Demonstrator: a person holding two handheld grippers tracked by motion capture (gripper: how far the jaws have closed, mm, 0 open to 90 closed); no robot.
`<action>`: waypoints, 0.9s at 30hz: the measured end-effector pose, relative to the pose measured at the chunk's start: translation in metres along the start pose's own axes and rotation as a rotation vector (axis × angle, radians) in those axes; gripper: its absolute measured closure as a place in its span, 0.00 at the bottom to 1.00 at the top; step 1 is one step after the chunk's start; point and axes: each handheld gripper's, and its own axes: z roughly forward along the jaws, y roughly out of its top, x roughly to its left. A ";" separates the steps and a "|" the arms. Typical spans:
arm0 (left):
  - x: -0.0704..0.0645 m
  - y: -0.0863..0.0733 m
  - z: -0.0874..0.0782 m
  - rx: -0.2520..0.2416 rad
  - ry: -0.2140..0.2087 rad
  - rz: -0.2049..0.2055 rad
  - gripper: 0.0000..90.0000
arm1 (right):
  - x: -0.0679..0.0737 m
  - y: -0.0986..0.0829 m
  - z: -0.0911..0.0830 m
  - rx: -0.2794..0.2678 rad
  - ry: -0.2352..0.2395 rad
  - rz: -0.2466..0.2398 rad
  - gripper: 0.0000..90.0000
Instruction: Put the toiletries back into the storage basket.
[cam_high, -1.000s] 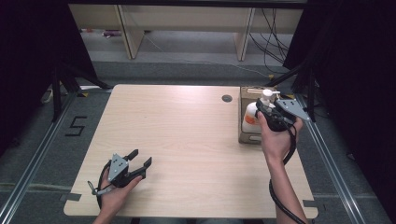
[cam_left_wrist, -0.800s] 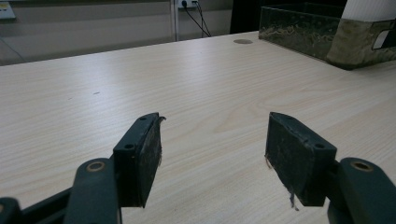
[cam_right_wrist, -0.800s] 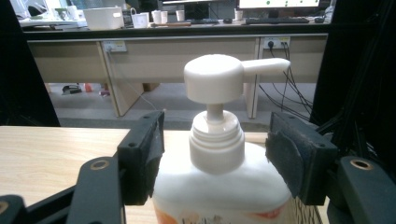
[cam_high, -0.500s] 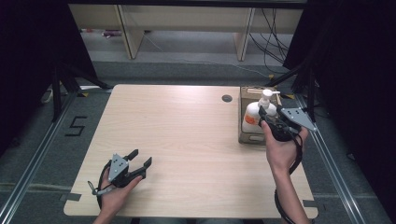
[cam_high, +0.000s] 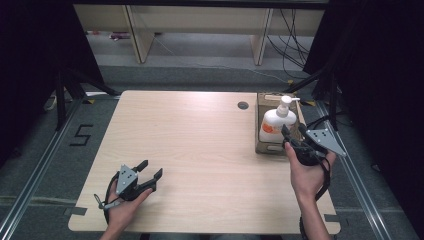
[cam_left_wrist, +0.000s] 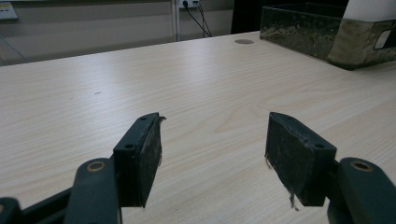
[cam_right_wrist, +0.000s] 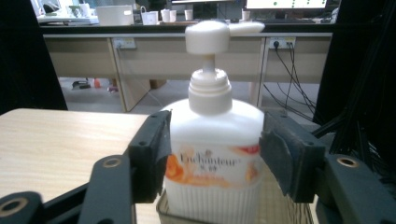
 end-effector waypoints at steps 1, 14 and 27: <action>0.000 0.000 0.000 0.000 0.000 0.001 0.40 | -0.001 -0.002 -0.002 0.006 0.003 0.005 0.51; 0.000 0.000 0.000 -0.001 0.002 -0.003 0.40 | -0.010 -0.030 -0.021 0.058 0.004 0.029 0.53; 0.000 0.000 0.000 0.000 0.002 -0.001 0.40 | -0.021 -0.063 -0.030 0.124 -0.008 0.056 0.53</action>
